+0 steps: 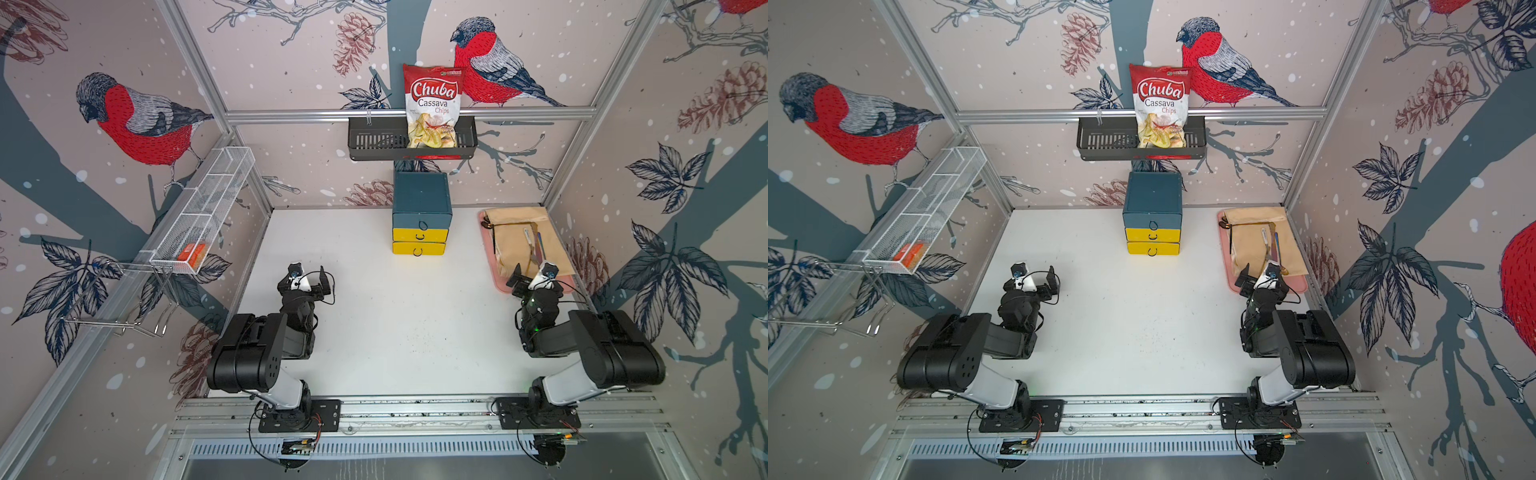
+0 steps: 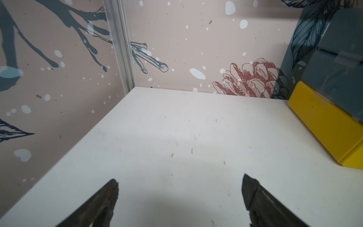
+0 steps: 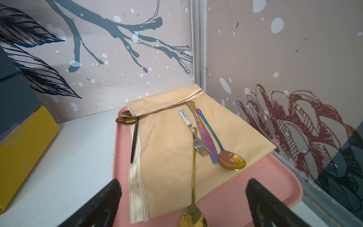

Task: Place the fruit knives into the drawer by color
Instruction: Reset both arms

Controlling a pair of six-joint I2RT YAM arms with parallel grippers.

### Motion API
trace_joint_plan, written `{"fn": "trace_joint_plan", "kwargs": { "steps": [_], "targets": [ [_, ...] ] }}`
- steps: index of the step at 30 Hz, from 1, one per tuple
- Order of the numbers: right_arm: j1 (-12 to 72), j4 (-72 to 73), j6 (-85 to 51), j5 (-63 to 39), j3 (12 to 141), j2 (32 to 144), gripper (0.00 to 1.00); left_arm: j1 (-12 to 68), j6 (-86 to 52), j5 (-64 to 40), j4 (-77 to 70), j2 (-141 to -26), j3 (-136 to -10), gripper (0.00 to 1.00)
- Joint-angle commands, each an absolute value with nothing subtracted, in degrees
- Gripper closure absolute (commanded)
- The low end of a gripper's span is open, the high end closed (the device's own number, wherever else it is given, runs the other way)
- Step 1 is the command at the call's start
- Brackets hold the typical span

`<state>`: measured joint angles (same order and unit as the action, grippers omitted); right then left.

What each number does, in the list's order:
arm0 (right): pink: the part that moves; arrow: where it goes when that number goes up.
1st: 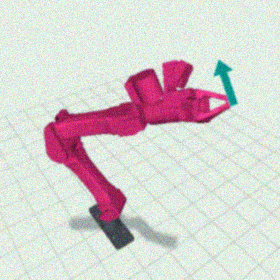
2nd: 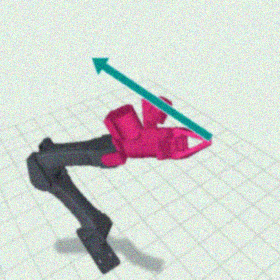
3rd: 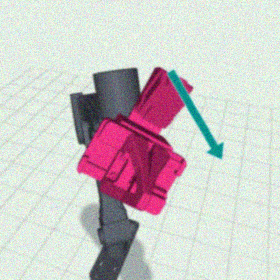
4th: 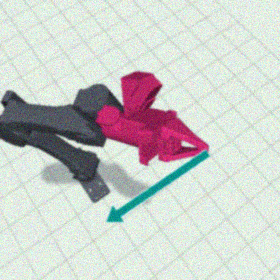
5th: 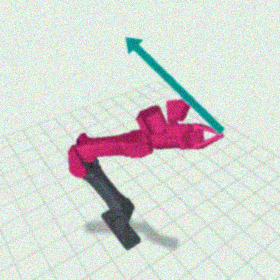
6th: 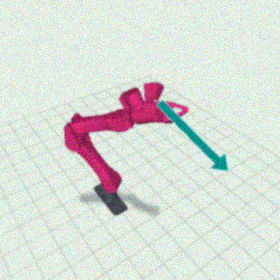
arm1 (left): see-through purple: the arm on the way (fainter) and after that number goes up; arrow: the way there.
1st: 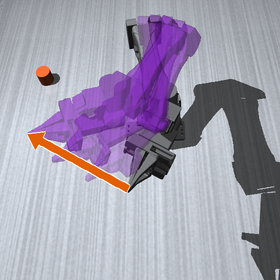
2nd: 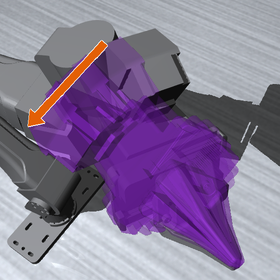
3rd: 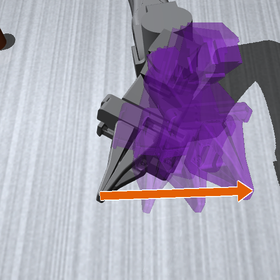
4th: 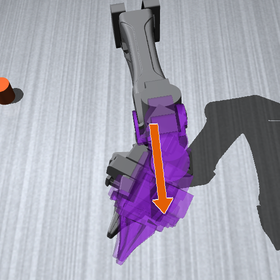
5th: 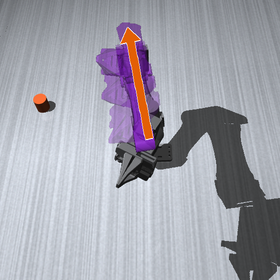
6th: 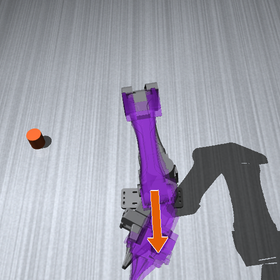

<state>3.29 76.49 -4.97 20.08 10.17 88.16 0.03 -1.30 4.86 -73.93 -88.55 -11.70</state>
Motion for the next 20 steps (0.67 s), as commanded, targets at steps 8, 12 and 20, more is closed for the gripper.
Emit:
{"fn": "trace_joint_plan", "kwargs": {
  "steps": [8, 12, 20],
  "targets": [
    [3.43, 79.02, -5.89, 21.09, 10.23, 88.34, 0.00, 0.32, 0.59, 0.62, -75.04, -89.04, -13.04, 0.01],
    [3.46, 79.10, -5.88, 21.09, 10.22, 88.25, 0.00, 0.35, 0.53, 1.21, -75.11, -89.41, -13.33, 0.01],
    [3.43, 79.12, -5.84, 21.08, 10.21, 88.36, 0.00, 0.35, 0.09, 2.72, -74.75, -88.95, -13.18, 0.02]
  ]
}}
